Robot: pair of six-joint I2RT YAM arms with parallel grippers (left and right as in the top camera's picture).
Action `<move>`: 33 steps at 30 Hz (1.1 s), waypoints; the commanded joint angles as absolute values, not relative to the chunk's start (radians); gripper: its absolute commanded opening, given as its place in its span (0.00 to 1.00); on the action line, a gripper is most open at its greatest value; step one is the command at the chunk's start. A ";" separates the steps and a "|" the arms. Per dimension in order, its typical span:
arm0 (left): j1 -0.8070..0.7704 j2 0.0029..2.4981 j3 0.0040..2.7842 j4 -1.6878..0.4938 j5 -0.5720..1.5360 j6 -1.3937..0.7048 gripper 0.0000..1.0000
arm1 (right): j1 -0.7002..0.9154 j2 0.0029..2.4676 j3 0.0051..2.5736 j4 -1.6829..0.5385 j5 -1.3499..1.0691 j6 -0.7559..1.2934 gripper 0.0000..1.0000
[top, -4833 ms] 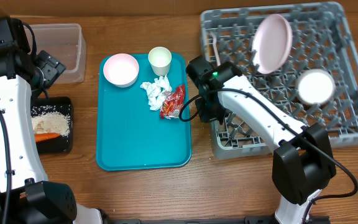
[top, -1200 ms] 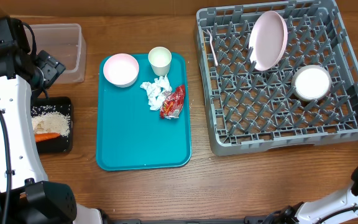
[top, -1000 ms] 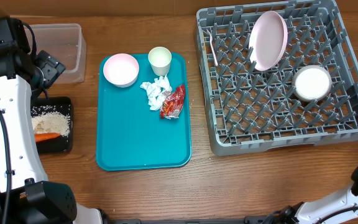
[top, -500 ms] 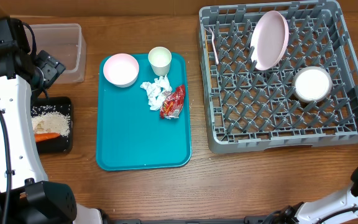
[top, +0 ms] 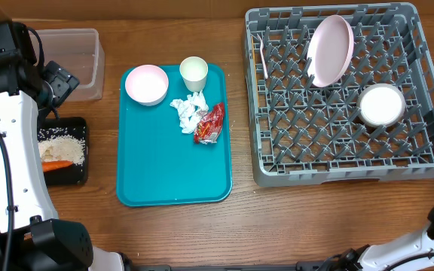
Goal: Sort waste into correct bins and load items into the dishwasher rack
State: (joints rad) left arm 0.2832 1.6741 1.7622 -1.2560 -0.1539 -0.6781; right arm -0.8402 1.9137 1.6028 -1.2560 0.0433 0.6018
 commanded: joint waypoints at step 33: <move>0.280 1.678 1.758 -1.253 -0.164 -0.673 1.00 | -0.250 1.682 2.003 -1.551 -0.354 0.156 0.78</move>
State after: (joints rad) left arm 0.2832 1.6741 1.7622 -1.2560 -0.1539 -0.6781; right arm -0.3851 1.7016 1.9785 -1.5532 -0.3222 0.2558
